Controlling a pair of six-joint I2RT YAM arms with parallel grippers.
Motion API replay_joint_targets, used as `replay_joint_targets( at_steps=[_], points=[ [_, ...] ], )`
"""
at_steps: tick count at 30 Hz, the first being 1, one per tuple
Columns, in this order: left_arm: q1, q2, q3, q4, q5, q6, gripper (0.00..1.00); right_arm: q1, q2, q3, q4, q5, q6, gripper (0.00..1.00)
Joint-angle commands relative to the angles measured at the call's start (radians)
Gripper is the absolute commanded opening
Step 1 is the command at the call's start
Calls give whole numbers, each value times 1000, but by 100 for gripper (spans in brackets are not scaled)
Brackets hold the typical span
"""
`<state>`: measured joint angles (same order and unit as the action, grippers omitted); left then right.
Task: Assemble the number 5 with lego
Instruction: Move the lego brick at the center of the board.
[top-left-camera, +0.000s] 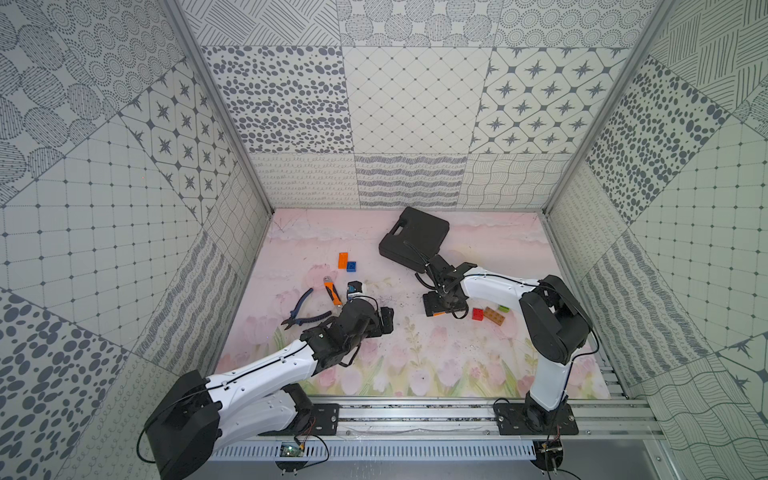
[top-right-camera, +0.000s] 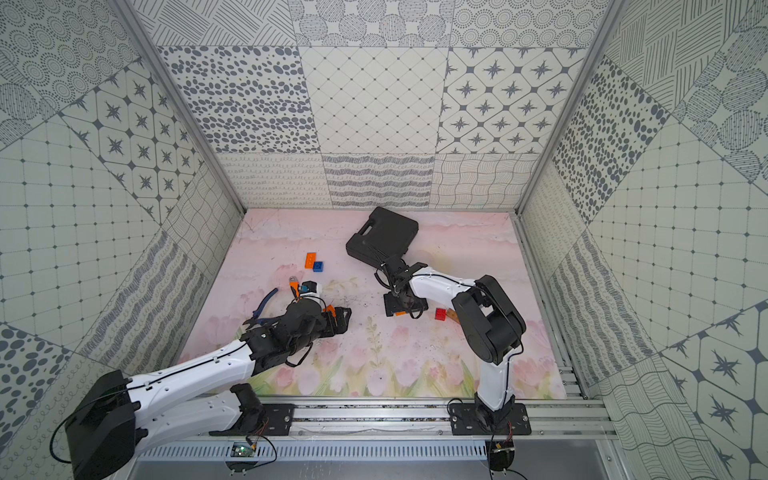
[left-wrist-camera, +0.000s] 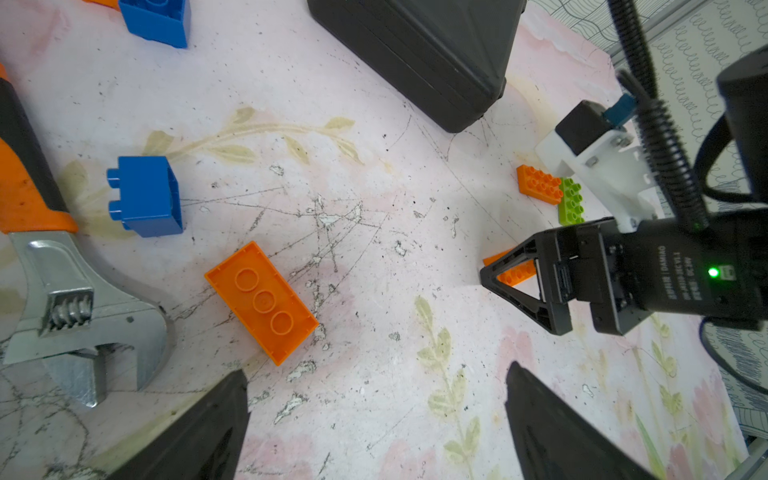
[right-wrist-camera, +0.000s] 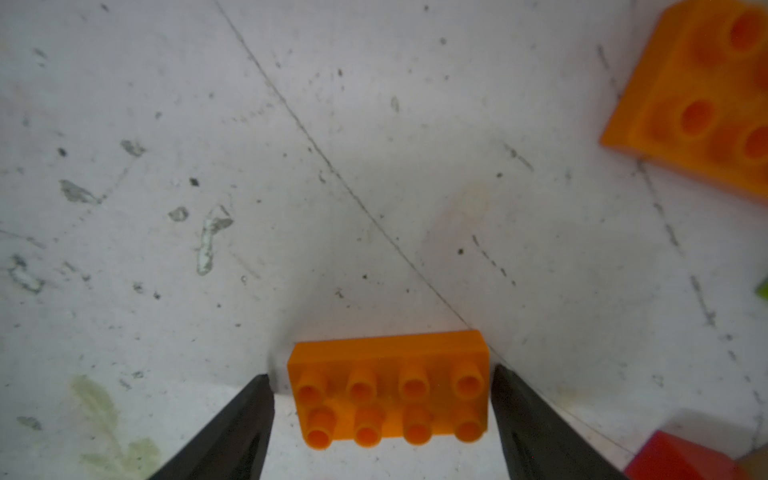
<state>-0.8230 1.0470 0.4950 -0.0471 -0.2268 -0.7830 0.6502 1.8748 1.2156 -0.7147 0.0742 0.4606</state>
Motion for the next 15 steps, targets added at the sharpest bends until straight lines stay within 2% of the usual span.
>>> replay_joint_targets(
  at_steps=[1, 9, 15],
  points=[
    [5, 8, -2, 48, -16, 0, 100, 1, 44, 2, 44, 9, 25, 83],
    [21, 40, 31, -30, 3, -6, 100, 4, 12, -36, 57, -17, 64, 65],
    [35, 25, 14, 6, 24, 3, 100, 50, -94, -104, 57, -27, 159, 63]
  ],
)
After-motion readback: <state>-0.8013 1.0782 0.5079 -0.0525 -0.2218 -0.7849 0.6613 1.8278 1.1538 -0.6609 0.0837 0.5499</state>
